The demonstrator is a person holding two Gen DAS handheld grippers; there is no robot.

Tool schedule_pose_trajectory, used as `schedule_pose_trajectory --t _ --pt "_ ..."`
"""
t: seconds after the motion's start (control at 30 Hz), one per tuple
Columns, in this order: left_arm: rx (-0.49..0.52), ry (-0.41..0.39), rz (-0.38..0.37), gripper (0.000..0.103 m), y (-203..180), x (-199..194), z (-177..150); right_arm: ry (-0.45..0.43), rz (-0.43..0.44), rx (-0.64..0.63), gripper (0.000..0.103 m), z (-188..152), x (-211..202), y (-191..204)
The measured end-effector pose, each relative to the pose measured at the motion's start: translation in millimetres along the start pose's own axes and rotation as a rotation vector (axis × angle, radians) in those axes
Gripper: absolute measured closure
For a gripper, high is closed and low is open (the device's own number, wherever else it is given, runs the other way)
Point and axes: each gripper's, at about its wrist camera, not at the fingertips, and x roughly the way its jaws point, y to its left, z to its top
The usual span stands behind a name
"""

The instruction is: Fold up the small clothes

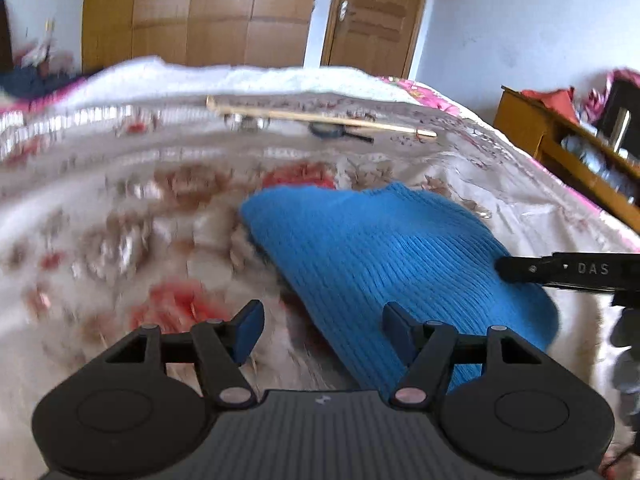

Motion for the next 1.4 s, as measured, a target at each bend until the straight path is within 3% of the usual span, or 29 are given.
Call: schedule_pose_trajectory --t 0.1,0.23,0.37,0.57,0.77,1.0,1.13,1.23,1.3,1.4 --pt "-0.052 0.026 -0.029 0.027 1.4 6.3 -0.8 0.020 0.045 0.057 0.066 1.2 1.8 -11.2" --pt "-0.120 0.057 -0.043 0.017 0.9 23.8 -0.4 0.042 0.099 0.120 0.065 0.7 2.4 -21.9" --pt "-0.209 0.063 -0.070 0.016 4.9 28.3 -3.2 0.063 0.141 0.161 0.064 1.4 1.5 -30.9" --pt "-0.197 0.042 -0.074 0.016 3.5 23.1 -4.5 0.073 0.144 0.126 0.059 1.8 0.0 -32.2" --pt "-0.195 0.066 -0.040 0.004 -8.1 40.4 -4.1 0.156 0.186 0.166 0.058 -2.1 18.1 -27.9" --pt "-0.261 0.054 -0.064 0.002 2.3 30.8 -13.3 0.164 0.188 0.170 0.057 -5.0 9.4 -36.7" --pt "-0.191 0.055 0.010 0.000 -22.1 47.1 -7.5 0.169 0.172 0.126 0.056 -7.1 19.2 -28.7" --pt "-0.165 0.064 0.015 0.000 -26.6 50.8 -4.6 0.180 0.185 0.178 0.060 -9.5 20.9 -32.9" --pt "-0.172 0.074 -0.046 0.023 -24.4 44.9 -6.1 0.202 0.217 0.225 0.069 -16.1 19.5 -34.4" --pt "-0.183 0.084 -0.075 0.035 -22.1 35.5 -9.6 0.205 0.213 0.221 0.072 -27.8 9.4 -24.8"
